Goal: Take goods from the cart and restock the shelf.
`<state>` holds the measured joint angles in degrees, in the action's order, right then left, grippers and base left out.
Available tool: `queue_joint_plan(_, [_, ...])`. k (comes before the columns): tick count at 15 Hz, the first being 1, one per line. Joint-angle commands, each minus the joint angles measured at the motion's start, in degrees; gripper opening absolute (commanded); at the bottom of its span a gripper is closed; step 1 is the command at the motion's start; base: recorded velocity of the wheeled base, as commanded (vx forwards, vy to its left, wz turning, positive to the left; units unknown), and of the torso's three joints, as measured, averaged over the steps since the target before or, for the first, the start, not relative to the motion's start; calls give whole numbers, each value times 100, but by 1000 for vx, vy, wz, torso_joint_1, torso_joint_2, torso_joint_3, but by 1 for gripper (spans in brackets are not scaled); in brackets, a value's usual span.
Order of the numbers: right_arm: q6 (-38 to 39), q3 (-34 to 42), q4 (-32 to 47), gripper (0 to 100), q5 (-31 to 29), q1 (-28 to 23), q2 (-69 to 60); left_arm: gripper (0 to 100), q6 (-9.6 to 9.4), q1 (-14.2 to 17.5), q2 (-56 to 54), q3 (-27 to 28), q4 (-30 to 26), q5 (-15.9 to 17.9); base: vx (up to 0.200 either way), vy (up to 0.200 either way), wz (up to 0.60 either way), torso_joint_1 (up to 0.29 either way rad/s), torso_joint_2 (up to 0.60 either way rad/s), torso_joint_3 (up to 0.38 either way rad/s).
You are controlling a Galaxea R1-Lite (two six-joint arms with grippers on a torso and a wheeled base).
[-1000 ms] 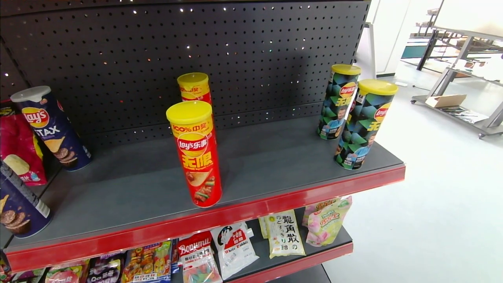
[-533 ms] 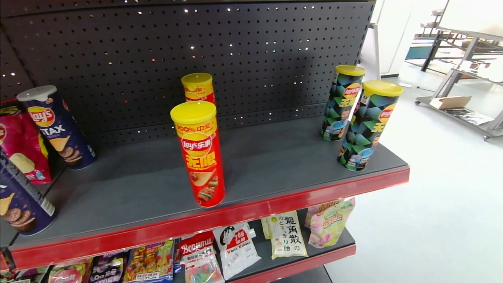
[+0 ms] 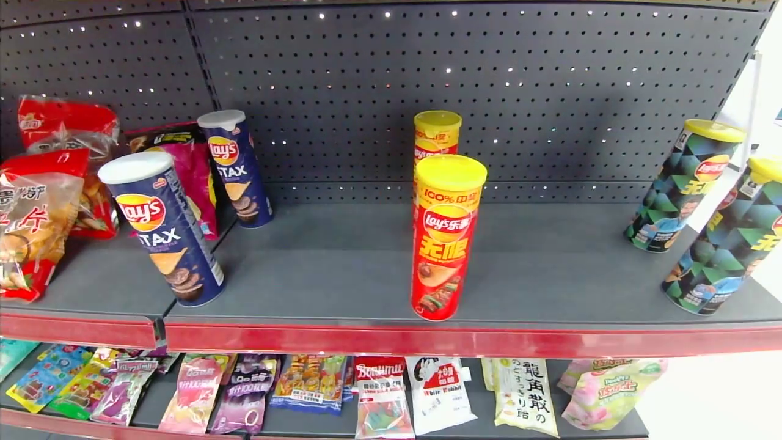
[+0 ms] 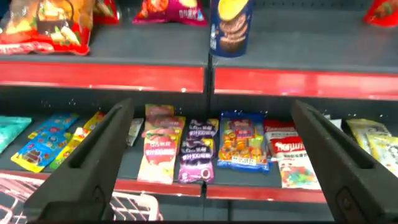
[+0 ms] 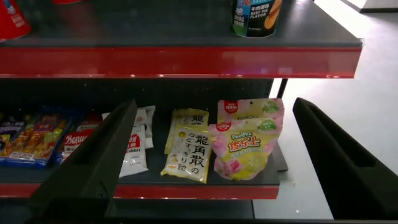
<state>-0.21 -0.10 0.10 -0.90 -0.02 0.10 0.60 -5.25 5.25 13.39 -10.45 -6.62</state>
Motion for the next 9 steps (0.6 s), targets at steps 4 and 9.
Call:
queue_joint_plan(4, [3,1,-1,100,-6,2,-1,100,-16,16,81,-1066,676,-938,0,0,0,0,0,0])
queue_joint_plan(9, [3,1,-1,100,2,2,-1,100,213,481,195,-1084,763,-1368,0,0,0,0,0,0])
